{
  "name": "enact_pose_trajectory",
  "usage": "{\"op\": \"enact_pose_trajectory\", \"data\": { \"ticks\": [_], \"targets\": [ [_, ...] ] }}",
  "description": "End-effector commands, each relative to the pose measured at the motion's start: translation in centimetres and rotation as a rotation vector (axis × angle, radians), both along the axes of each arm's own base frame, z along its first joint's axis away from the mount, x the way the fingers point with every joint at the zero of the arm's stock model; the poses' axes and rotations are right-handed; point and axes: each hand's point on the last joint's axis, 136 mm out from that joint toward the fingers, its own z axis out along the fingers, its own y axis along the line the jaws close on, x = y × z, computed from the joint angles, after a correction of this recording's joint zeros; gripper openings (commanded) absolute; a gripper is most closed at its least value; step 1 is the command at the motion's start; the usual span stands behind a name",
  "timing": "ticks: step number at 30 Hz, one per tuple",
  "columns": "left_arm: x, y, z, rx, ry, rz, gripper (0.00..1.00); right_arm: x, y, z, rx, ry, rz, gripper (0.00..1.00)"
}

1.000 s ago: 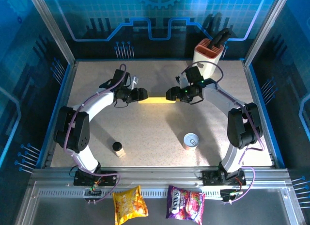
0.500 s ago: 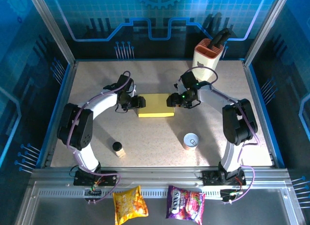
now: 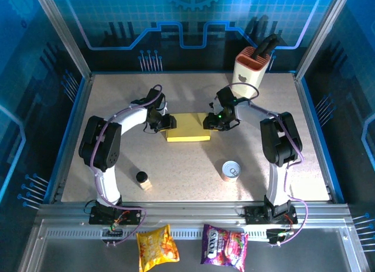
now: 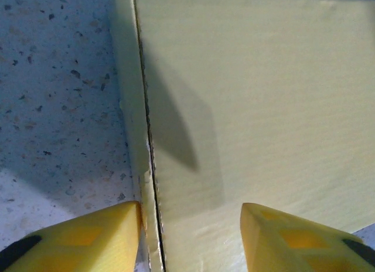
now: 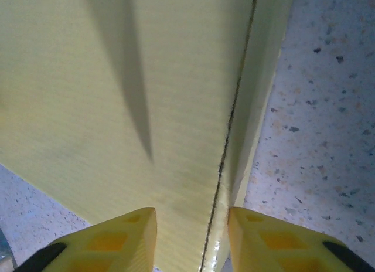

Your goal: Fold the paper box

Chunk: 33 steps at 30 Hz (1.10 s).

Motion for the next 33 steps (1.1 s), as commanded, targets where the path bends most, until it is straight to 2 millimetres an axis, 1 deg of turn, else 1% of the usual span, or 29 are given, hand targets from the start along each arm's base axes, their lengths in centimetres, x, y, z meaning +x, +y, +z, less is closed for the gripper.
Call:
{"op": "enact_pose_trajectory", "data": {
  "ticks": [1, 4, 6, 8, 11, 17, 21, 26, 29, 33],
  "targets": [
    [0.5, 0.3, 0.3, -0.028, 0.005, 0.006, 0.45, 0.7, 2.2, 0.8, 0.058, -0.016, 0.026, 0.35],
    [0.7, 1.7, 0.3, -0.028, -0.001, 0.038, 0.44, 0.8, 3.9, 1.2, 0.076, -0.025, 0.039, 0.32],
    [0.9, 3.0, 0.7, -0.03, -0.013, 0.069, 0.44, 0.8, 5.5, 1.4, 0.103, -0.029, 0.049, 0.31],
    [1.2, 4.8, 1.1, -0.034, -0.025, 0.112, 0.43, 0.8, 7.6, 1.6, 0.13, -0.033, 0.062, 0.31],
    [1.8, 7.9, 1.5, -0.032, -0.044, 0.187, 0.44, 1.0, 11.0, 2.0, 0.18, -0.047, 0.071, 0.31],
    [3.5, 13.9, 2.0, -0.059, -0.087, 0.356, 0.45, 2.0, 18.9, 3.2, 0.32, -0.089, 0.06, 0.31],
    [4.7, 17.2, 1.7, -0.068, -0.096, 0.438, 0.45, 3.0, 23.5, 3.7, 0.369, -0.148, 0.045, 0.31],
    [5.8, 21.3, 1.3, -0.09, -0.112, 0.539, 0.45, 4.5, 28.8, 2.7, 0.423, -0.214, 0.041, 0.29],
    [6.5, 24.0, 1.2, -0.091, -0.126, 0.589, 0.46, 5.0, 31.3, 2.0, 0.466, -0.228, 0.033, 0.29],
    [7.6, 26.4, 0.8, -0.108, -0.136, 0.644, 0.46, 6.1, 33.5, 2.1, 0.504, -0.296, 0.02, 0.29]
  ]
}}
